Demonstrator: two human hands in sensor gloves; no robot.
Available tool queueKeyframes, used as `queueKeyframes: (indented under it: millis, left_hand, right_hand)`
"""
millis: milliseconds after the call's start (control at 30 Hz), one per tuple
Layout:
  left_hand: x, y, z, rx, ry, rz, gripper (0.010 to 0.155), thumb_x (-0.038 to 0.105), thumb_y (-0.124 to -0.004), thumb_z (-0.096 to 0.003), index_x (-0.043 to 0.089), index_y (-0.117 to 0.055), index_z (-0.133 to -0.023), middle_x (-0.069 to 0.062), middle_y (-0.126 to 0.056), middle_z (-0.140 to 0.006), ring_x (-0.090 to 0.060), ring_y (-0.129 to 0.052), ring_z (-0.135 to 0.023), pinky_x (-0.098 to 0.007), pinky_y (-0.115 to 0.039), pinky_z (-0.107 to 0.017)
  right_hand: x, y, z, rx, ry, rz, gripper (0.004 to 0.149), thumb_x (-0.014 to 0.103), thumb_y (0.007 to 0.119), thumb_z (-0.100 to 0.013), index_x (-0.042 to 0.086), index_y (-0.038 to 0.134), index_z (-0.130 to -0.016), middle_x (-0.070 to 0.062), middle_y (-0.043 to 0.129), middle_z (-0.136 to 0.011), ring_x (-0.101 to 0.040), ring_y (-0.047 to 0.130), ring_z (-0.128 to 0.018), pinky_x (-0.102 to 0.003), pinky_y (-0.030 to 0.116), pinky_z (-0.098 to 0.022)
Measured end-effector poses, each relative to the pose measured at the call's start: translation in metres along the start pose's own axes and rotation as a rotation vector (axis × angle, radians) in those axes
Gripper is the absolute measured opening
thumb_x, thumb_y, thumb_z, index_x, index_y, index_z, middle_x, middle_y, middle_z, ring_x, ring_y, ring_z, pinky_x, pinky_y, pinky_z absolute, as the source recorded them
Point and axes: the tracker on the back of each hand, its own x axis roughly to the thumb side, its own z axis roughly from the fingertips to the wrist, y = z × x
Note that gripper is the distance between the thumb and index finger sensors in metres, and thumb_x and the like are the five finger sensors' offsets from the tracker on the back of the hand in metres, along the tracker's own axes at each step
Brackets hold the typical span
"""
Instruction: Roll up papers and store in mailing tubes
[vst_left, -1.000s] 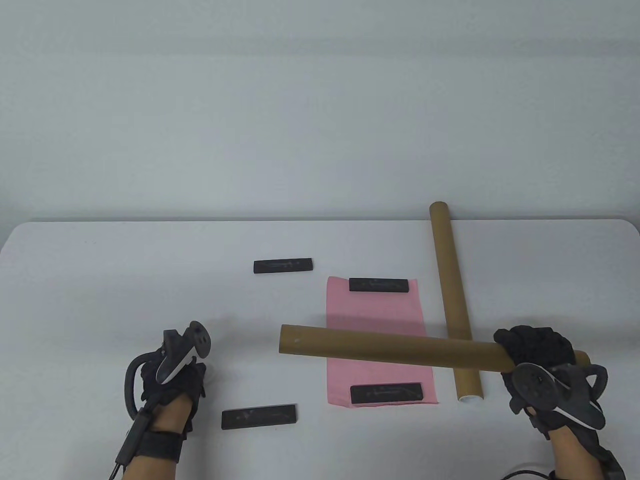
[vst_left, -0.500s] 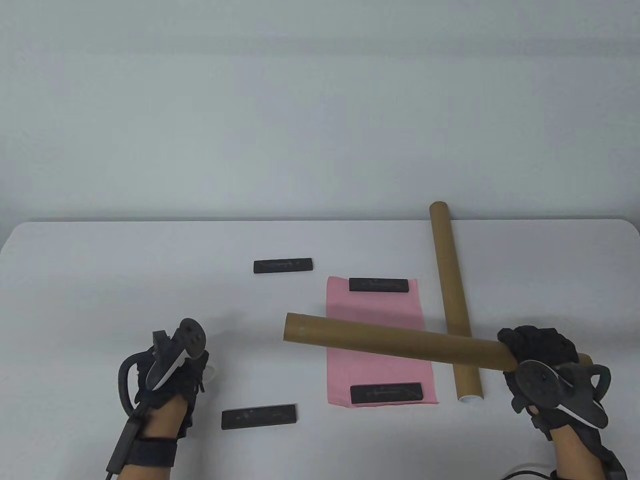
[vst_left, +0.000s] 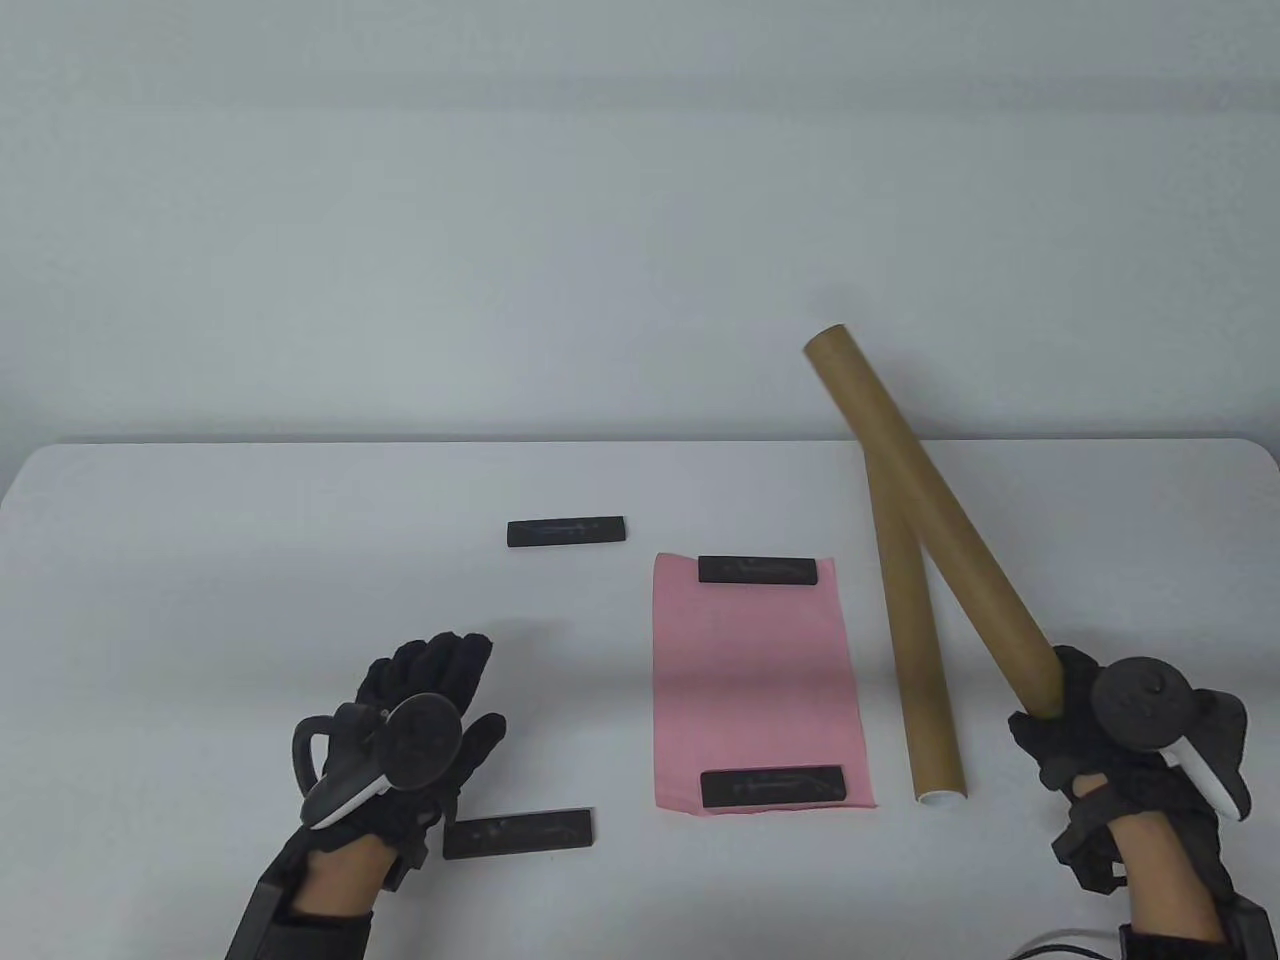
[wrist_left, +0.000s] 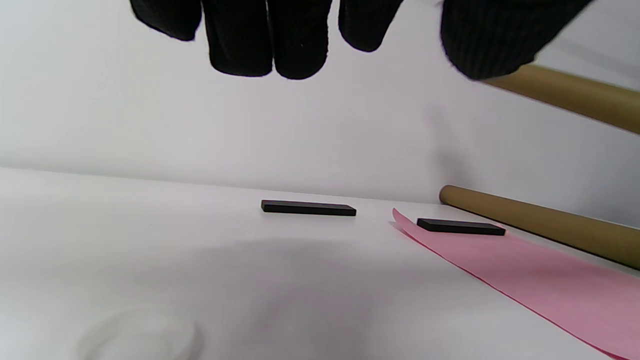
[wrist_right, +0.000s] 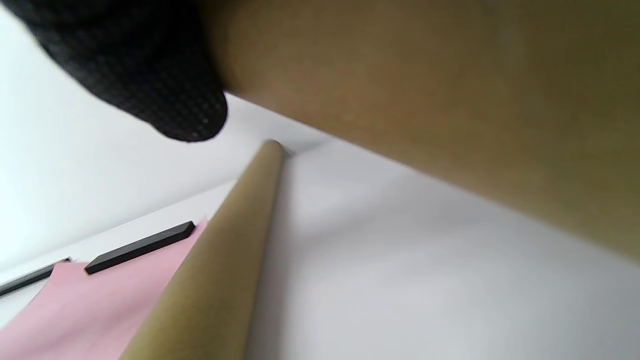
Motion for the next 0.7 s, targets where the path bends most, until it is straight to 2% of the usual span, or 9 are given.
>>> queueKeyframes:
  millis: [133, 233, 367, 700]
  left_hand:
    - [0.005, -0.004, 0.001, -0.025, -0.035, -0.022, 0.079, 0.065, -0.07, -0.0391, 0.035, -0.05, -0.109, -0.007, -0.064, -0.114, -0.039, -0.07, -0.106, -0.056, -0.059, -0.076]
    - [0.004, -0.008, 0.0, -0.074, -0.064, -0.011, 0.08, 0.065, -0.07, -0.0394, 0.033, -0.049, -0.109, -0.007, -0.063, -0.114, -0.039, -0.069, -0.107, -0.057, -0.059, -0.076]
    - [0.0, -0.012, -0.001, -0.089, -0.057, -0.011, 0.08, 0.065, -0.07, -0.0395, 0.032, -0.05, -0.109, -0.008, -0.063, -0.114, -0.039, -0.07, -0.106, -0.057, -0.06, -0.076]
    - [-0.003, -0.015, -0.002, -0.11, -0.066, -0.001, 0.08, 0.064, -0.07, -0.0399, 0.031, -0.049, -0.109, -0.008, -0.063, -0.113, -0.038, -0.07, -0.106, -0.056, -0.061, -0.075]
  right_hand:
    - [-0.013, 0.007, -0.021, 0.06, 0.2, 0.02, 0.083, 0.044, 0.089, -0.053, -0.001, 0.047, -0.109, -0.022, 0.069, -0.094, -0.04, 0.094, -0.065, -0.054, 0.092, -0.044]
    - [-0.018, 0.014, -0.036, 0.101, 0.303, 0.04, 0.083, 0.044, 0.089, -0.054, -0.002, 0.046, -0.109, -0.022, 0.069, -0.094, -0.04, 0.093, -0.065, -0.054, 0.092, -0.044]
    - [-0.022, 0.021, -0.056, 0.147, 0.433, 0.062, 0.083, 0.043, 0.089, -0.054, -0.003, 0.046, -0.109, -0.023, 0.068, -0.094, -0.04, 0.093, -0.066, -0.054, 0.092, -0.044]
    - [-0.023, 0.036, -0.082, 0.153, 0.549, 0.119, 0.083, 0.044, 0.088, -0.054, -0.002, 0.045, -0.109, -0.022, 0.068, -0.094, -0.039, 0.091, -0.067, -0.053, 0.09, -0.046]
